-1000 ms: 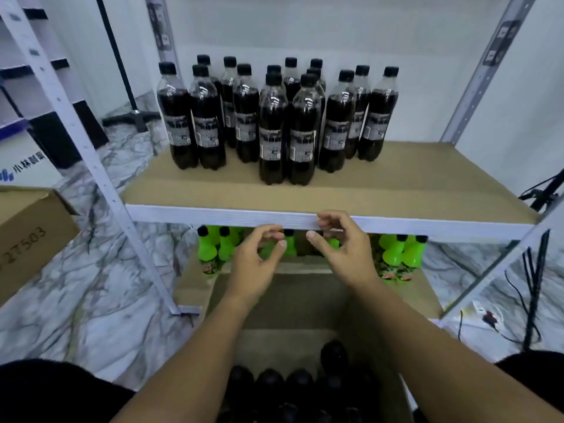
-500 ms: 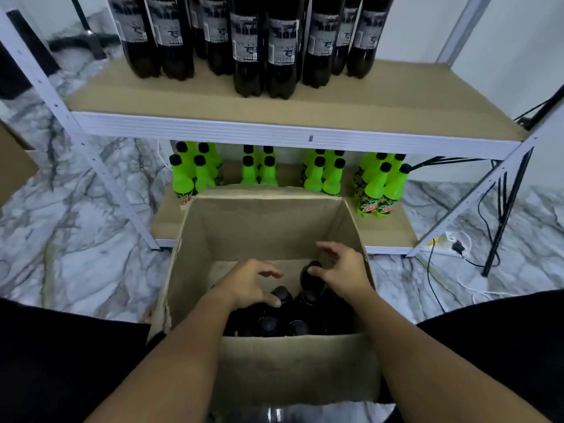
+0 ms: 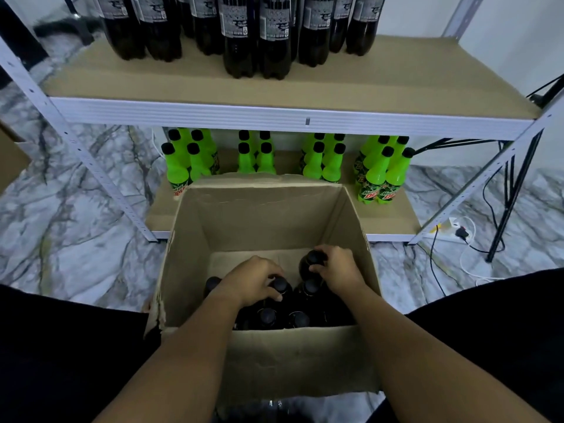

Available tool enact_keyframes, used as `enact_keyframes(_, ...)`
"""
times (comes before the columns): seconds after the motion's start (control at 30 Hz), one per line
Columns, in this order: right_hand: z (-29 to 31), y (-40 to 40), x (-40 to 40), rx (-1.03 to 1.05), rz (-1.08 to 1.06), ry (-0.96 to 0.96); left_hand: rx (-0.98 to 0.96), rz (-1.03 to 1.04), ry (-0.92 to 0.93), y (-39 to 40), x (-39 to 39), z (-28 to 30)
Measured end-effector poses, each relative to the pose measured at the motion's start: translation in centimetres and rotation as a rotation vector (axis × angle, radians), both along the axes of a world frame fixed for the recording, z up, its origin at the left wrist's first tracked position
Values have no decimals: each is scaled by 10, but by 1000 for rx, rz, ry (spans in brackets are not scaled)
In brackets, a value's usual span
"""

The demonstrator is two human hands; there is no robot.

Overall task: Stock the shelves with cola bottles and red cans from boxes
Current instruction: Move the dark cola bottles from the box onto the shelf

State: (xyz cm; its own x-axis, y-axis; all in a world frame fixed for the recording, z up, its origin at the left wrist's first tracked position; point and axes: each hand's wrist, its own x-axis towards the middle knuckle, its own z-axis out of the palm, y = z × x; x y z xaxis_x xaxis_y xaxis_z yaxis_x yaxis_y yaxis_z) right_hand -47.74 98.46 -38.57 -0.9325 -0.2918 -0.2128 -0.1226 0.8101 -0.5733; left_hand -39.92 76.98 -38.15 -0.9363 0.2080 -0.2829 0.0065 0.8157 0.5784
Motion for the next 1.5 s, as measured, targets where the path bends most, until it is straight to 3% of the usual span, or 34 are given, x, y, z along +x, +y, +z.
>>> enact_keyframes(0.3,4,3,5,-25,16,58,74,20,90,-1,1,-2)
enact_keyframes(0.53,41,7,6,-181,-17,183,381,125,230,-2,-16,32)
enact_keyframes(0.77,122,11,-10,-381,22,336,646,250,314,8,-44,106)
enact_keyframes(1.2,292,23,-64,-745,-150,703,732,218,631,60,-115,300)
enact_keyframes(1.5,369,51,-122,-827,-244,876,729,211,793,122,-181,386)
